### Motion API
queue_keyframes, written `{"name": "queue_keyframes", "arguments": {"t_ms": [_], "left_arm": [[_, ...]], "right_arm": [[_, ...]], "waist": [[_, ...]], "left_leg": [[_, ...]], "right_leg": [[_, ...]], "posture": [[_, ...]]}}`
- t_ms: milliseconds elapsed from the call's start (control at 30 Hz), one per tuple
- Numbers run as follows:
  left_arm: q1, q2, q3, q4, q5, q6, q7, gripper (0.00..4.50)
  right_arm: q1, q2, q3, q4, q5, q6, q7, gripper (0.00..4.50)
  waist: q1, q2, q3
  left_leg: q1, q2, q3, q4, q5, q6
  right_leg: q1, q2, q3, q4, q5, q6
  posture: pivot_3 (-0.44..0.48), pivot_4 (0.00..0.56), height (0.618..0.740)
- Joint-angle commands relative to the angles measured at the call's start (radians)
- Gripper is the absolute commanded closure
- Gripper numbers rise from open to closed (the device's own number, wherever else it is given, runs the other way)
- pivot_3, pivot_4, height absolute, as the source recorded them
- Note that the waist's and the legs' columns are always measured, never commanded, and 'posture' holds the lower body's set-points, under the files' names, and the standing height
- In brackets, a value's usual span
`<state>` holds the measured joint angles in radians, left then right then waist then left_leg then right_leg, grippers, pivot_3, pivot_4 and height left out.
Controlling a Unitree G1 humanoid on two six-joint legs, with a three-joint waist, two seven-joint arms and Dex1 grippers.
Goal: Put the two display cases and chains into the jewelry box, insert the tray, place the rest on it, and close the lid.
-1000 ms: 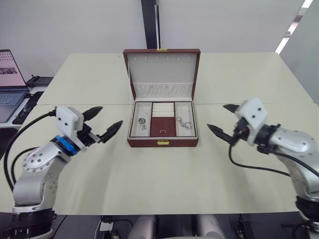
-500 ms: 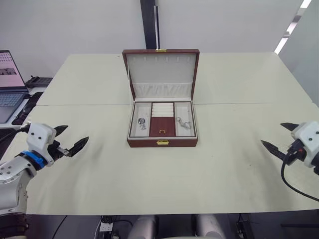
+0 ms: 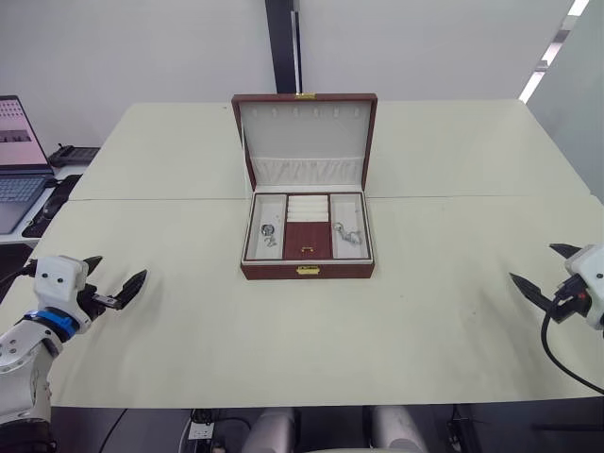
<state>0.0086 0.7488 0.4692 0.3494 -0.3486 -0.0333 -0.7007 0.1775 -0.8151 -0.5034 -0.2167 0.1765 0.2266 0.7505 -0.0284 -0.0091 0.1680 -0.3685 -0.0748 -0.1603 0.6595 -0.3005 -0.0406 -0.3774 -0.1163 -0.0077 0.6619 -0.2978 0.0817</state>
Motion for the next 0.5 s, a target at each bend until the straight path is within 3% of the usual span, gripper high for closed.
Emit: {"name": "queue_keyframes", "arguments": {"t_ms": [33,300,500], "left_arm": [[0.013,0.000,0.046,-0.031,-0.004,-0.010,0.032,0.00],[0.006,-0.020,0.028,-0.043,0.005,-0.005,0.079,0.00],[-0.051,-0.084,-0.052,-0.153,0.006,0.126,0.130,0.00]], "right_arm": [[-0.011,-0.010,0.011,0.006,-0.009,-0.028,-0.004,0.02],[-0.073,-0.007,0.073,-0.040,0.030,0.010,0.002,0.02],[-0.201,0.039,0.179,-0.121,0.060,0.141,-0.050,0.02]], "waist": [[0.000,0.000,0.000],[0.000,0.000,0.000],[0.000,0.000,0.000]], "left_leg": [[0.000,0.000,0.000,0.000,0.000,0.000],[0.001,0.000,0.000,0.000,0.000,0.000],[0.001,0.000,-0.001,0.001,0.000,0.000]], "right_leg": [[0.000,0.000,0.000,0.000,0.000,0.000],[0.000,0.000,0.000,0.000,0.000,0.000],[0.002,-0.001,0.000,0.000,0.000,0.000]], "posture": [[0.000,0.150,0.740],[0.000,0.150,0.740],[0.000,0.150,0.740]]}}
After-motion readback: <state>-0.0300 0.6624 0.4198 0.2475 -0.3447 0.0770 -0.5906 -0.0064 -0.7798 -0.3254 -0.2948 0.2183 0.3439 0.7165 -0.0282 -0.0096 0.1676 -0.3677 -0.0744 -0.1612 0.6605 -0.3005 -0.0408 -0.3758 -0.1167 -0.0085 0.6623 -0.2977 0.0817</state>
